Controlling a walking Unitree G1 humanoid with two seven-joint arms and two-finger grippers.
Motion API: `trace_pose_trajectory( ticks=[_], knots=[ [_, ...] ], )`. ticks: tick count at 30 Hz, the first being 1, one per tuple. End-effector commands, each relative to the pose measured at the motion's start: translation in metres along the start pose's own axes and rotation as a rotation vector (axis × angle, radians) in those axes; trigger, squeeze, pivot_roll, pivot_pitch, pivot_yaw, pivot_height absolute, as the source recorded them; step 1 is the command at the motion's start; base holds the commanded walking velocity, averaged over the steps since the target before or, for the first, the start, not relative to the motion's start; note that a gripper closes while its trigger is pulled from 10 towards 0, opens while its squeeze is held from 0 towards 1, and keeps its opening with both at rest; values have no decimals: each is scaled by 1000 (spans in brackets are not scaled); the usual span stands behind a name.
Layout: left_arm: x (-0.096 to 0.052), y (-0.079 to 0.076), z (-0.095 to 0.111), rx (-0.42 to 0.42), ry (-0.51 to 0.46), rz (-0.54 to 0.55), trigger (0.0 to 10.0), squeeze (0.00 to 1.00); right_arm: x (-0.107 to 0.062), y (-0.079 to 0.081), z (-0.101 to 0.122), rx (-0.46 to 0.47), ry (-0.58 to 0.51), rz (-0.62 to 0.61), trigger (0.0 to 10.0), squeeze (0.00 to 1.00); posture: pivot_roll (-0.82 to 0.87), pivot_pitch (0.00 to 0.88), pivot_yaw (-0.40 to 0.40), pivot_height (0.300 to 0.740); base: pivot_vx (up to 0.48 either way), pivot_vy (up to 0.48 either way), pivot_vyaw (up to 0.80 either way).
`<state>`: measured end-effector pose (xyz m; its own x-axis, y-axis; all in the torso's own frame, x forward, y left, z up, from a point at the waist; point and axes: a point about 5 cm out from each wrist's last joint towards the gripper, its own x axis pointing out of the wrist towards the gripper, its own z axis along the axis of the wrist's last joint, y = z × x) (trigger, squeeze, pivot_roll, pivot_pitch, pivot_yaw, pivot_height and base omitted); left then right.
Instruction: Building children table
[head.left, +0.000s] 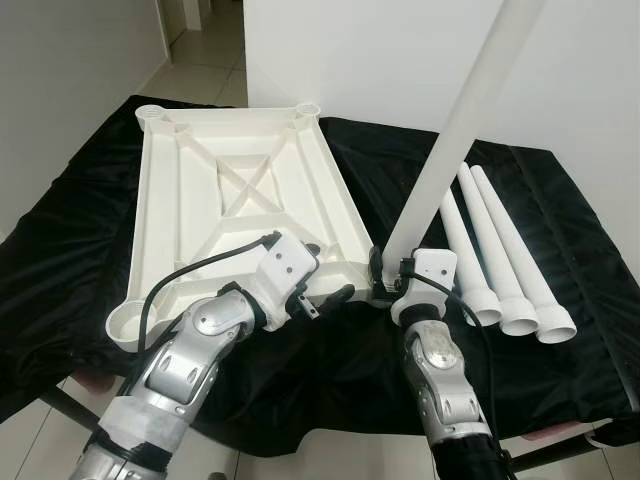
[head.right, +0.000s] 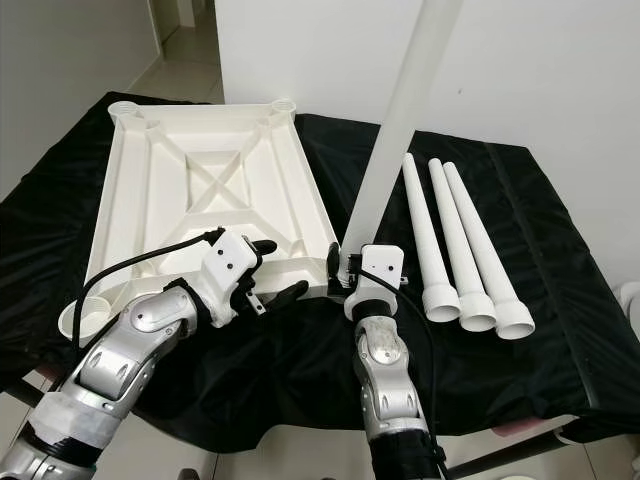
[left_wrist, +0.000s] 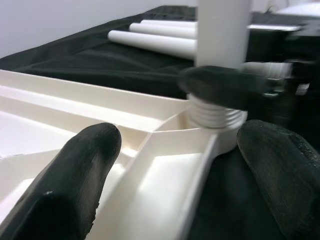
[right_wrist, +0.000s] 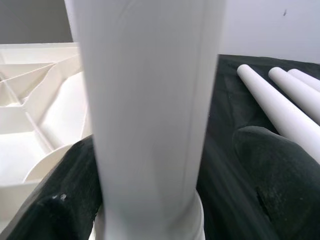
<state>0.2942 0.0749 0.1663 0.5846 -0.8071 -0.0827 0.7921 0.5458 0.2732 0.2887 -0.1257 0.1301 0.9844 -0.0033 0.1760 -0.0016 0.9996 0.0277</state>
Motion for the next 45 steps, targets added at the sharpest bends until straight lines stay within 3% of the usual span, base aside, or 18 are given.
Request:
trace_pose_trajectory(
  ticks=[1, 3, 6, 20, 27, 33, 38, 45],
  knots=[
    [0, 5, -7, 1, 50, 37, 10000, 0, -3, -2, 1, -9, -16, 4, 10000, 0, 13, 50, -35, 740, 0, 0, 0],
    [0, 12, -17, 4, 108, 75, 10000, 0, -7, -2, -1, -14, -21, 5, 10000, 0, 11, 50, -23, 740, 0, 0, 0],
    [-1, 26, -30, -58, 194, 156, 10000, 0, -10, 0, -3, -1, -33, 0, 10000, 0, 6, 53, -4, 740, 0, 0, 0],
    [1, 59, -32, -60, 249, 327, 10000, 0, -18, 6, -1, 10, -64, 16, 10000, 0, -11, 33, 23, 740, 0, 0, 0],
    [4, 63, -34, -61, 275, 345, 10000, 0, -20, 2, 2, 8, -88, 10, 10000, 0, -25, 34, 18, 740, 0, 0, 0],
    [5, 67, -42, -80, 346, 366, 10000, 0, -28, -1, 6, 14, -116, 17, 10000, 0, -37, 42, 15, 740, 0, 0, 0],
    [4, 78, -52, -154, 469, 393, 10000, 0, -34, -7, 5, -5, -106, -1, 10000, 0, -54, 61, 26, 740, 0, 0, 0],
    [7, 82, -55, -168, 521, 389, 10000, 0, -35, -7, 6, -10, -109, -12, 10000, 0, -66, 63, 38, 740, 0, 0, 0]
  ],
)
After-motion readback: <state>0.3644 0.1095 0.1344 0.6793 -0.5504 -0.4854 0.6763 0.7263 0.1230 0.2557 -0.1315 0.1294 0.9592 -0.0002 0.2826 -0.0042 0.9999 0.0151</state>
